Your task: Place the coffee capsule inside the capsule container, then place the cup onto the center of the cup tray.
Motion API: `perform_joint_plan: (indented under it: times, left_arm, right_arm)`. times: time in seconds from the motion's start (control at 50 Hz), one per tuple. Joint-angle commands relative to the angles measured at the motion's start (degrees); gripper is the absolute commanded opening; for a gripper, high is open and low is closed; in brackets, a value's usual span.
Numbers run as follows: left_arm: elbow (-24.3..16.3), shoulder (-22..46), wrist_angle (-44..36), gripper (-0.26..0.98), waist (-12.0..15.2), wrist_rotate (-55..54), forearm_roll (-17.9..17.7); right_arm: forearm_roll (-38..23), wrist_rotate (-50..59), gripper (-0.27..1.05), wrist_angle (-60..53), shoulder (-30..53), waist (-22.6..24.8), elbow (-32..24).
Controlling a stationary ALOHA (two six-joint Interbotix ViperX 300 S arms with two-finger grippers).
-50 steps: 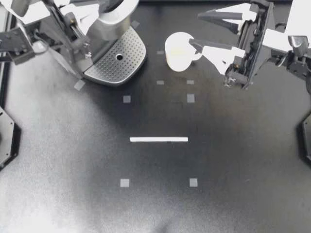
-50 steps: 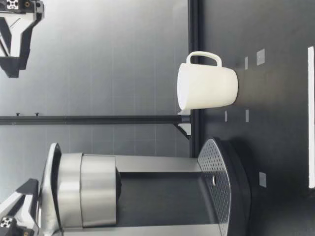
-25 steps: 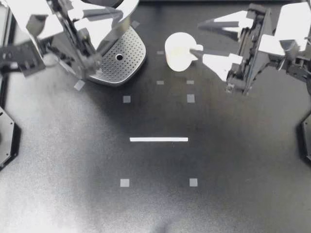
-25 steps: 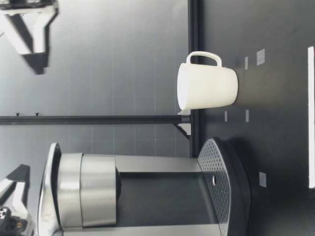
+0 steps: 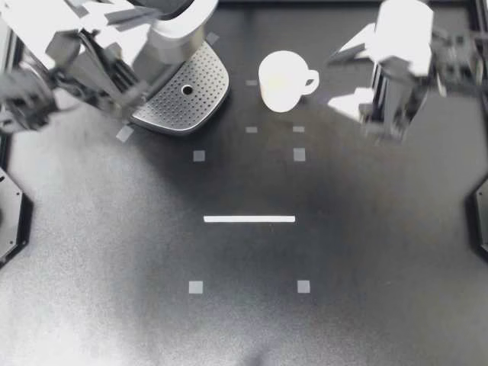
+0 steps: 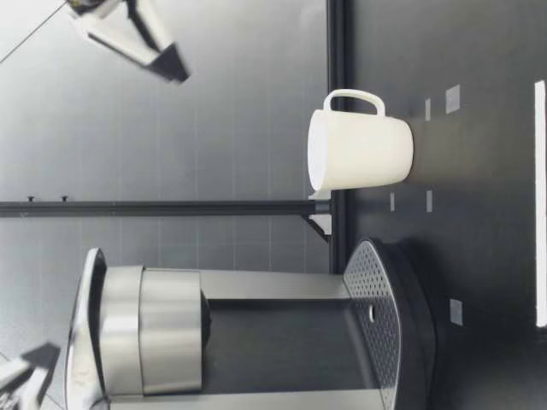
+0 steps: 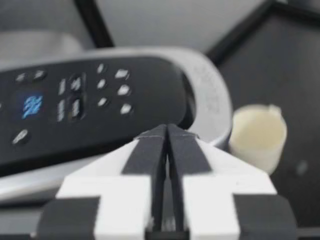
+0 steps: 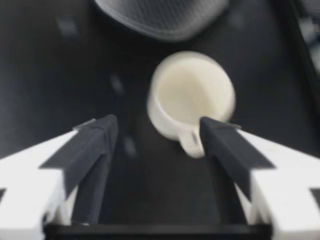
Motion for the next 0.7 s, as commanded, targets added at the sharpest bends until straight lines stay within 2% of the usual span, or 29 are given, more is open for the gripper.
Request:
perform_joint_plan:
  times: [0.0,0.12,0.2,0.28,0.52,0.68]
  left_arm:
    - [-4.31,-1.76,2.81,0.1,-0.26,7.21,-9.4]
    - [-8.09,-2.99,6.94,0.1,-0.26,18.11,-20.48]
    - [-9.32,-3.6,8.35,0.1,-0.26,22.06,-24.26]
    - [-9.84,-4.04,8.44,0.1,-0.18,23.47,-25.4]
    - [-8.88,-6.24,7.12,0.1,-0.18,23.64,-25.31]
    - [-7.65,-7.73,5.63,0.1,-0.26,23.55,-25.31]
  right_arm:
    - [0.18,-2.64,0.65,4.22,0.62,-2.29,-2.81]
    - [3.69,-8.53,0.65,10.11,2.99,-6.06,-4.48]
    - [9.32,-15.03,0.65,13.01,5.19,-9.05,-5.54]
    - [16.17,-22.41,0.65,14.68,7.29,-11.95,-6.15]
    - [36.74,-46.32,0.65,13.97,13.71,-19.42,-6.06]
    - [44.21,-54.67,0.65,12.3,17.14,-20.13,-5.98]
